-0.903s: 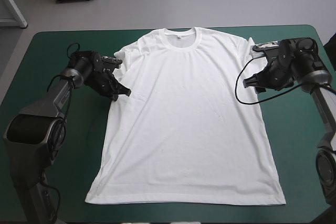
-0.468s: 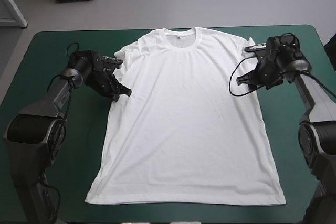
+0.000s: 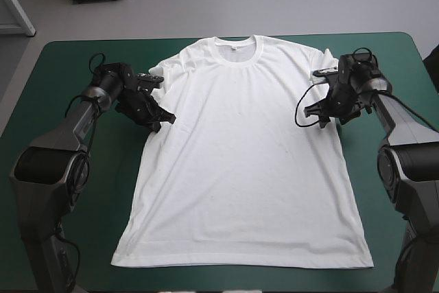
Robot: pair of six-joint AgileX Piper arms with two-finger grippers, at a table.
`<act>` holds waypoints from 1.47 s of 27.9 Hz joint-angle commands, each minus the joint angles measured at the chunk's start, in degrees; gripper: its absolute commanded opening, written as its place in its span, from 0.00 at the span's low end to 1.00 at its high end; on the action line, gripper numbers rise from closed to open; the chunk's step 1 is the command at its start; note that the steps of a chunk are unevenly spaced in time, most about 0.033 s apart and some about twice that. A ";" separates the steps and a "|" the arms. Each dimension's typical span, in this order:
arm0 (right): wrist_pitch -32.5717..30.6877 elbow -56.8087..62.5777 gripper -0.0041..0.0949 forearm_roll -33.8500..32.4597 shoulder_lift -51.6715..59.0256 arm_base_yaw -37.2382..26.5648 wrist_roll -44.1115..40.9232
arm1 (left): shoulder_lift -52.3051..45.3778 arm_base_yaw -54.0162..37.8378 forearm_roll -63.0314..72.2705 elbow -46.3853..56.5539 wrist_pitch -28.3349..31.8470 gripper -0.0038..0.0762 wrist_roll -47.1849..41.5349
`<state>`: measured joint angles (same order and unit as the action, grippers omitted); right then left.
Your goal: Fold the cloth
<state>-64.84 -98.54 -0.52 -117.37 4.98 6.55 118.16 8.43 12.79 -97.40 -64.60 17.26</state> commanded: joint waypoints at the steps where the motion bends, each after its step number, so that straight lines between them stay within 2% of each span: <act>1: 0.59 -2.03 0.42 1.36 1.91 0.06 1.20 | -3.21 0.31 1.59 -1.93 0.06 0.02 0.23; 9: -0.46 -2.11 0.02 4.82 0.40 0.06 2.66 | -3.21 0.31 1.59 -1.93 -0.74 0.02 0.23; 17: -6.29 -5.62 0.03 6.67 0.62 -0.05 2.80 | -7.81 0.31 0.88 -1.93 -0.87 0.02 1.15; 21: -6.73 -7.47 0.03 7.71 3.69 -0.04 2.80 | -12.02 0.19 -1.30 -1.93 -0.87 0.02 1.28; 32: -6.26 -10.92 0.03 5.17 19.38 -1.10 2.89 | -26.08 0.19 -7.31 -3.95 -0.87 0.02 1.28; 41: -3.66 -17.59 0.02 6.54 34.41 -3.43 1.32 | -37.58 0.19 -7.54 -14.79 -0.77 0.02 1.03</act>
<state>-71.55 -113.43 5.29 -87.75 2.07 7.82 84.48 8.43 4.41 -108.91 -68.29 18.64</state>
